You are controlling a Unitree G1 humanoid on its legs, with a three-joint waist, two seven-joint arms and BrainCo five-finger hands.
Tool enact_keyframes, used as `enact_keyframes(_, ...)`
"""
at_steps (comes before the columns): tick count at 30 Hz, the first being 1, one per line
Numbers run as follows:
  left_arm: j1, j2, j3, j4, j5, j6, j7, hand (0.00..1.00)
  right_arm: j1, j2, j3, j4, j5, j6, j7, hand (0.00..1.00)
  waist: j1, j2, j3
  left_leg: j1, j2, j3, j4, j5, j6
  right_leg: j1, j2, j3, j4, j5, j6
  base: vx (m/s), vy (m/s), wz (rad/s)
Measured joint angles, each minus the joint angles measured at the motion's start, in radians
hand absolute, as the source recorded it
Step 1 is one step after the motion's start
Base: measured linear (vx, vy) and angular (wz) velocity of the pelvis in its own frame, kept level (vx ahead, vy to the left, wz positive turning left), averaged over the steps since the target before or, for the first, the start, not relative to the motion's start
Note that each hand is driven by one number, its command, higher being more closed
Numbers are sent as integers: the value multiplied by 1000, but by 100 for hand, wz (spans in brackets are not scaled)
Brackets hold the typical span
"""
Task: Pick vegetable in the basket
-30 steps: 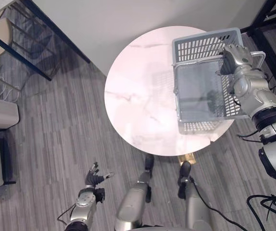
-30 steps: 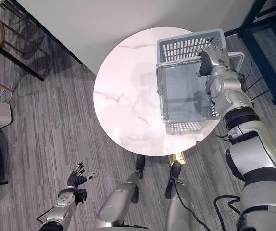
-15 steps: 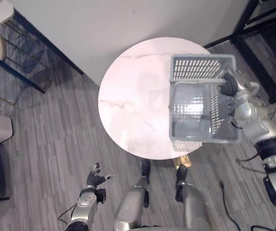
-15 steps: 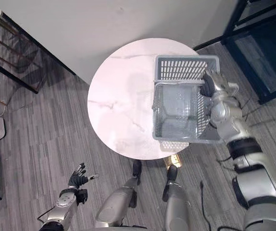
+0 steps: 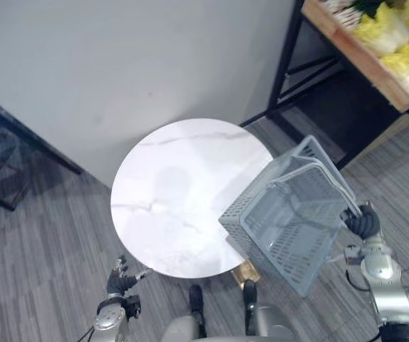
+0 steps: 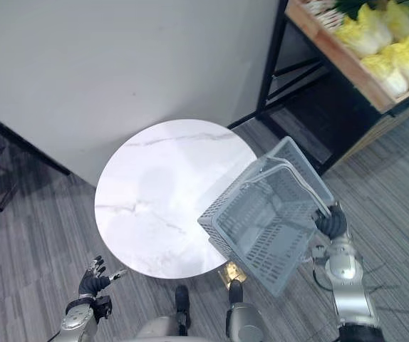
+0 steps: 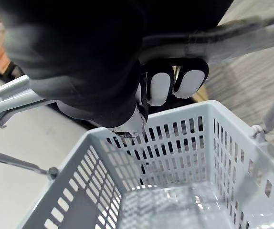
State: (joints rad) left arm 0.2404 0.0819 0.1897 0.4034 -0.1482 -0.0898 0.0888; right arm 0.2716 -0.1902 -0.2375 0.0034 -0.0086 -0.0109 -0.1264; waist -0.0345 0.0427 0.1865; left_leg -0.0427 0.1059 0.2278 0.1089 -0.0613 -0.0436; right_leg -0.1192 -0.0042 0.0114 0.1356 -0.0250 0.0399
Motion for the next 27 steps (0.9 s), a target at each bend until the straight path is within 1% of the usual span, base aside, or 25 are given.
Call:
enact_keyframes(2,-20,5,1,-35,-8,0,2,0,5,38,-1,-22,13,0,-5,100,8,-18,11,-78,40,23,138,-63,-2,-40,20,18,39,0,1,-119,-27,-32)
enact_keyframes(3,-30,5,1,-38,-8,0,2,0,9,46,-2,-29,21,0,-6,100,13,-21,12,-98,51,25,171,-77,0,-51,26,20,50,-1,1,-173,-21,-26)
enact_keyframes(4,-54,4,-1,-41,-8,7,2,0,16,69,-13,-32,37,0,-6,100,20,-30,16,-124,71,40,214,-83,10,-61,35,28,44,11,45,-169,-19,-22)
enact_keyframes(5,-59,0,1,-42,-8,7,1,0,20,78,-21,-32,38,0,-6,100,24,-23,17,-124,89,47,208,-80,16,-61,40,32,47,12,61,-139,-12,-29)
enact_keyframes(6,-66,-1,7,-46,-7,7,2,0,19,91,-31,-34,39,0,-7,100,36,-25,23,-124,96,56,212,-80,16,-102,28,13,223,-50,6,-92,-11,-14)
enact_keyframes(7,-63,1,5,-48,-6,8,2,0,48,107,-44,-34,47,0,-15,100,41,-40,19,-113,85,51,220,-80,22,-105,-34,18,464,-150,13,-55,-21,-3)
enact_keyframes(8,-63,1,4,-50,-6,8,2,0,58,107,-44,-34,52,0,-20,100,43,-45,17,-116,83,49,228,-78,19,-94,-61,22,517,-168,24,-80,-89,12)
enact_keyframes(9,-61,0,0,-53,-6,8,3,0,70,107,-44,-34,60,0,-25,100,52,-55,11,-135,82,44,247,-73,10,-66,-110,44,596,-179,42,-76,-173,11)
enact_keyframes(10,-58,1,0,-53,-6,11,4,0,69,107,-43,-34,60,0,-26,100,52,-65,5,-163,79,35,264,-62,0,-24,-137,76,593,-182,59,-110,-205,14)
enact_keyframes(11,-57,4,0,-53,-6,15,4,0,66,106,-43,-34,60,0,-27,100,52,-66,5,-180,81,32,271,-50,-5,-15,-128,92,563,-203,87,-149,-243,22)
enact_keyframes(12,-61,-2,0,-52,-6,18,7,0,63,102,-45,-34,60,2,-28,100,54,-62,6,-195,84,34,264,-24,-10,-19,-113,95,541,-220,104,-155,-224,15)
enact_keyframes(13,-61,-15,-12,-52,-6,18,5,0,61,101,-45,-34,60,11,-29,100,63,-49,3,-192,93,35,220,19,-10,-9,-98,94,495,-231,106,-203,-269,2)
enact_keyframes(14,-53,-27,-31,-53,-6,18,6,0,61,97,-46,-34,60,14,-34,100,81,-42,-2,-196,111,50,178,70,-8,7,-81,67,418,-255,78,-180,-224,-10)
enact_keyframes(16,-50,-32,-42,-61,-6,17,7,0,49,88,-46,-34,73,14,-38,100,84,-34,-4,-223,128,46,164,98,-25,2,-66,42,379,-276,60,-240,-261,-4)
enact_keyframes(17,-46,-36,-45,-69,-7,17,7,0,31,80,-46,-34,78,15,-47,100,83,-22,-3,-254,147,30,143,148,-47,-26,-41,24,370,-284,45,-341,-300,23)
enact_keyframes(18,-43,-36,-46,-74,-7,18,8,0,14,79,-48,-34,81,16,-50,100,73,-17,-5,-270,150,7,76,245,-46,-43,-29,0,348,-278,33,-344,-285,44)
enact_keyframes(19,-50,-41,-47,-76,-7,18,8,0,15,79,-59,-35,93,16,-49,100,65,-18,-3,-261,140,-9,2,315,-54,-43,-41,-32,315,-266,-11,-234,-187,53)
enact_keyframes(20,-56,-43,-49,-77,-6,18,8,0,15,80,-72,-33,100,17,-49,100,60,-19,2,-263,144,-5,39,292,-41,-43,-41,-49,312,-258,-25,-303,-232,58)
enact_keyframes(21,-44,-41,-54,-80,-6,18,6,0,18,84,-84,-33,112,18,-54,100,54,-30,7,-265,151,7,276,103,-16,-41,-49,-74,312,-241,-52,-200,-144,34)
enact_keyframes(22,-38,-38,-55,-80,-6,18,5,0,20,83,-84,-34,114,18,-54,100,54,-29,7,-254,156,14,342,50,1,-41,-49,-74,311,-235,-59,-251,-165,23)
enact_keyframes(23,-33,-37,-55,-80,-6,18,4,0,21,84,-84,-34,116,18,-54,100,53,-28,6,-239,159,16,391,10,6,-42,-49,-74,308,-228,-61,-196,-55,1)
enact_keyframes(24,-22,-37,-55,-80,-6,18,4,0,24,84,-83,-34,116,18,-54,100,48,-25,4,-193,160,17,441,-40,0,-45,-47,-75,301,-216,-65,-285,-54,0)
enact_keyframes(25,-18,-39,-58,-80,-6,17,2,0,30,84,-85,-35,118,18,-54,100,47,-21,2,-139,158,16,443,-80,-11,-50,-41,-71,292,-204,-67,-279,-25,0)
enact_keyframes(26,-16,-39,-59,-80,-6,17,2,0,34,84,-85,-35,118,18,-54,100,47,-20,-1,-112,155,15,426,-95,-18,-61,-38,-70,292,-200,-69,-225,36,-1)
enact_keyframes(27,-15,-43,-63,-80,-6,17,1,0,39,85,-97,-35,118,18,-54,100,45,-4,-21,-52,148,22,295,-135,-40,-99,-21,-72,288,-194,-79,-182,55,5)
